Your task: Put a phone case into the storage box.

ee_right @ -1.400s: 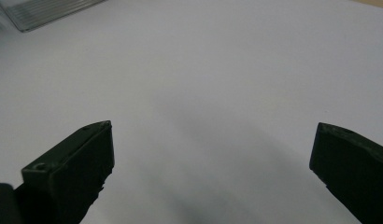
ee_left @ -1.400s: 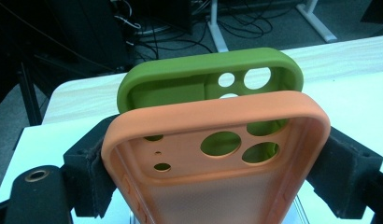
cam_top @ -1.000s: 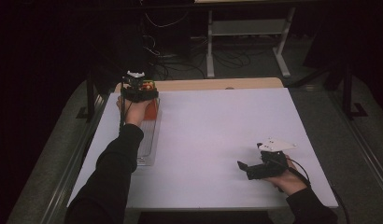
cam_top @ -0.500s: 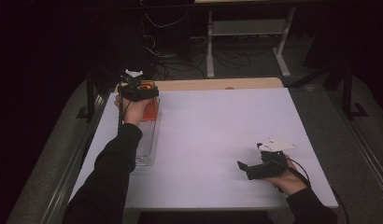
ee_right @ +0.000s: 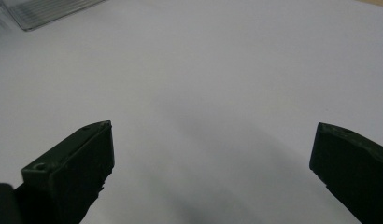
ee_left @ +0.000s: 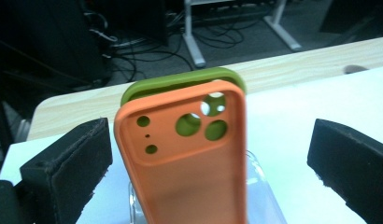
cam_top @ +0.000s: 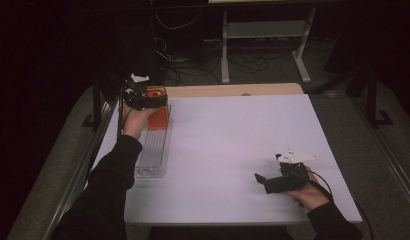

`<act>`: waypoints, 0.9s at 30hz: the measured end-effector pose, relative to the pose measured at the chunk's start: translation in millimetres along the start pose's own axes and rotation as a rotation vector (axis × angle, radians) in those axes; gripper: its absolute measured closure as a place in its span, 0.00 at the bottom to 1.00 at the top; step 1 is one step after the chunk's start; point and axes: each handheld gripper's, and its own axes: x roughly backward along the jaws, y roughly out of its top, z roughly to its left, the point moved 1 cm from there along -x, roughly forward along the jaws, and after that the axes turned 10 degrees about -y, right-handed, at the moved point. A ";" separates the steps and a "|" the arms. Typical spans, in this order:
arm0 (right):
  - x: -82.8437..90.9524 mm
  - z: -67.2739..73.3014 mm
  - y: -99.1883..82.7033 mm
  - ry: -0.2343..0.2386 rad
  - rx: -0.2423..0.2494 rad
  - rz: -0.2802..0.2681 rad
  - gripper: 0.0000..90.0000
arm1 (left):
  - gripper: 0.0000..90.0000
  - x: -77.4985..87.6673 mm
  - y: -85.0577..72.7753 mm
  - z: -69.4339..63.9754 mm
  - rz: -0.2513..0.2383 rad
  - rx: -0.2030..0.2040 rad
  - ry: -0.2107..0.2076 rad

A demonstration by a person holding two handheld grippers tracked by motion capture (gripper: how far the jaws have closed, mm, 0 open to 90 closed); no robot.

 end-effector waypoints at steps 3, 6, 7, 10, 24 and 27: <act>-0.4 0.3 -0.2 0.002 0.007 0.003 0.00 | 0.00 7.2 -0.6 -3.8 0.004 -0.031 -0.054; -0.3 0.5 -0.2 0.008 0.009 0.001 0.00 | 0.00 12.7 -1.8 -6.1 -0.002 -0.027 -0.116; -0.3 0.5 -0.2 0.009 0.009 0.001 0.00 | 0.00 14.3 -2.3 -7.3 0.005 -0.035 -0.144; 0.3 0.8 0.4 0.011 0.007 0.007 0.00 | 0.00 20.8 -4.2 -15.1 0.011 -0.075 -0.221; 3.0 3.4 1.2 0.030 0.011 0.011 0.00 | 0.00 56.5 -32.5 -67.1 -0.005 -0.224 -0.476; 2.8 3.6 1.4 0.030 0.026 -0.002 0.00 | 0.00 62.5 -41.6 -75.0 -0.010 -0.245 -0.504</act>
